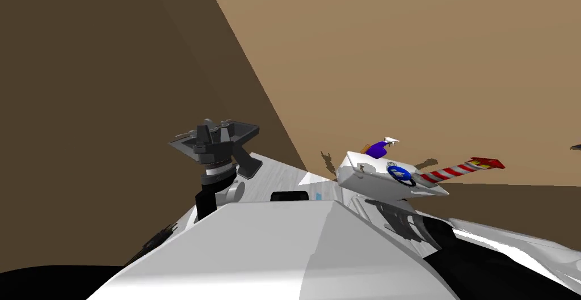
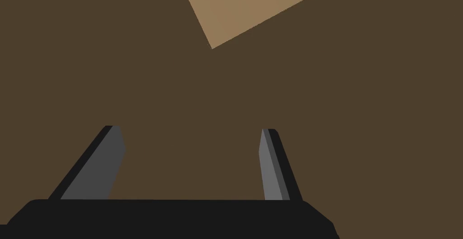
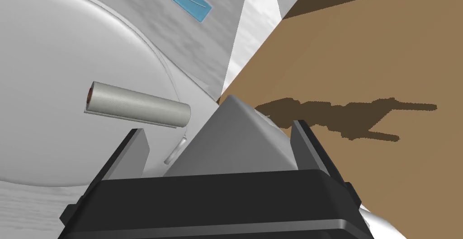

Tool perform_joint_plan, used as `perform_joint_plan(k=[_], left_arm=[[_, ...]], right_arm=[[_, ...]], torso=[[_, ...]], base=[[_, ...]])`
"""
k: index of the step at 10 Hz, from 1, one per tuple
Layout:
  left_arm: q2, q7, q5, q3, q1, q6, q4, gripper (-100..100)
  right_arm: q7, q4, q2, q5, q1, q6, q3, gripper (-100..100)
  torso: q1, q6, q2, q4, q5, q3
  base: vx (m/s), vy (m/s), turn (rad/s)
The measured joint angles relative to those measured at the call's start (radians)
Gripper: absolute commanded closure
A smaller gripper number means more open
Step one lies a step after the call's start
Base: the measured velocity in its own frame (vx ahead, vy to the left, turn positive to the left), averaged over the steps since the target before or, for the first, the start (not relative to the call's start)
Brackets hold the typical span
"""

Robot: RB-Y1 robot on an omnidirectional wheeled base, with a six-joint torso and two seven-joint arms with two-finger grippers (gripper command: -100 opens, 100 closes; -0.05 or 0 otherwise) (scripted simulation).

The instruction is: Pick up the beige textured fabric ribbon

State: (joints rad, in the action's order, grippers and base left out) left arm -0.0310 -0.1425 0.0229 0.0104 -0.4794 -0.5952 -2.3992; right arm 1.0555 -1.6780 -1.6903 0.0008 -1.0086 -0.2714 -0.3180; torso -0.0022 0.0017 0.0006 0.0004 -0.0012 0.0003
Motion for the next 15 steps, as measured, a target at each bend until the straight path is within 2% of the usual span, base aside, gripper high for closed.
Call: perform_joint_plan(k=[1,2,3,4,6,7,8,9,11,14,15], left_arm=[[0.0,0.0,0.0,0.0,0.0,0.0,0.0,0],[0.0,0.0,0.0,0.0,0.0,0.0,0.0,0],[0.0,0.0,0.0,0.0,0.0,0.0,0.0,0],[0.0,0.0,0.0,0.0,0.0,0.0,0.0,0],[0.0,0.0,0.0,0.0,0.0,0.0,0.0,0],[0.0,0.0,0.0,0.0,0.0,0.0,0.0,0],[0.0,0.0,0.0,0.0,0.0,0.0,0.0,0],[0.0,0.0,0.0,0.0,0.0,0.0,0.0,0],[0.0,0.0,0.0,0.0,0.0,0.0,0.0,0],[0.0,0.0,0.0,0.0,0.0,0.0,0.0,0],[0.0,0.0,0.0,0.0,0.0,0.0,0.0,0]], right_arm=[[0.018,0.009,-0.032,0.017,-0.019,0.003,0.007,-100],[0.043,0.026,-0.052,0.041,0.015,0.002,-0.024,-100],[0.05,0.035,-0.078,0.047,-0.014,0.001,-0.009,-100],[0.074,0.047,-0.105,0.076,-0.004,0.005,-0.026,-100],[0.104,0.055,-0.151,0.098,-0.016,0.013,-0.027,-100],[0.114,0.048,-0.18,0.107,-0.036,0.031,-0.02,-100],[0.13,0.076,-0.196,0.134,-0.04,0.026,-0.025,-100],[0.192,0.09,-0.211,0.212,-0.016,0.025,-0.046,-100],[0.161,0.093,-0.24,0.159,-0.056,0.026,-0.024,-100],[0.158,0.112,-0.291,0.159,-0.075,0.031,-0.033,-100],[0.161,0.112,-0.292,0.161,-0.075,0.032,-0.032,0]], torso=[[0.0,0.0,-0.001,0.0,0.0,0.0],[0.0,0.001,0.0,0.0,0.0,0.0],[0.0,0.001,0.0,0.0,0.0,0.0],[-0.002,0.0,0.0,0.0,0.0,0.0],[-0.001,0.001,0.002,0.0,0.0,0.001],[-0.001,0.001,0.001,0.0,0.0,0.0],[-0.003,0.001,0.0,0.0,-0.001,0.0],[-0.004,0.001,0.0,0.0,-0.001,0.0],[0.001,0.002,0.005,0.001,0.0,0.003],[-0.001,0.002,0.002,0.001,-0.001,0.001],[0.002,0.002,0.005,0.001,0.0,0.003]], base=[[0.096,-0.037,0.118],[0.092,-0.038,0.156],[0.097,-0.072,0.309],[0.066,-0.065,0.142],[0.08,-0.058,0.183],[0.101,-0.102,0.249],[0.085,-0.112,0.17],[0.05,-0.074,0.048],[0.03,-0.04,0.081],[0.058,-0.059,0.1],[0.006,-0.005,0.003]])
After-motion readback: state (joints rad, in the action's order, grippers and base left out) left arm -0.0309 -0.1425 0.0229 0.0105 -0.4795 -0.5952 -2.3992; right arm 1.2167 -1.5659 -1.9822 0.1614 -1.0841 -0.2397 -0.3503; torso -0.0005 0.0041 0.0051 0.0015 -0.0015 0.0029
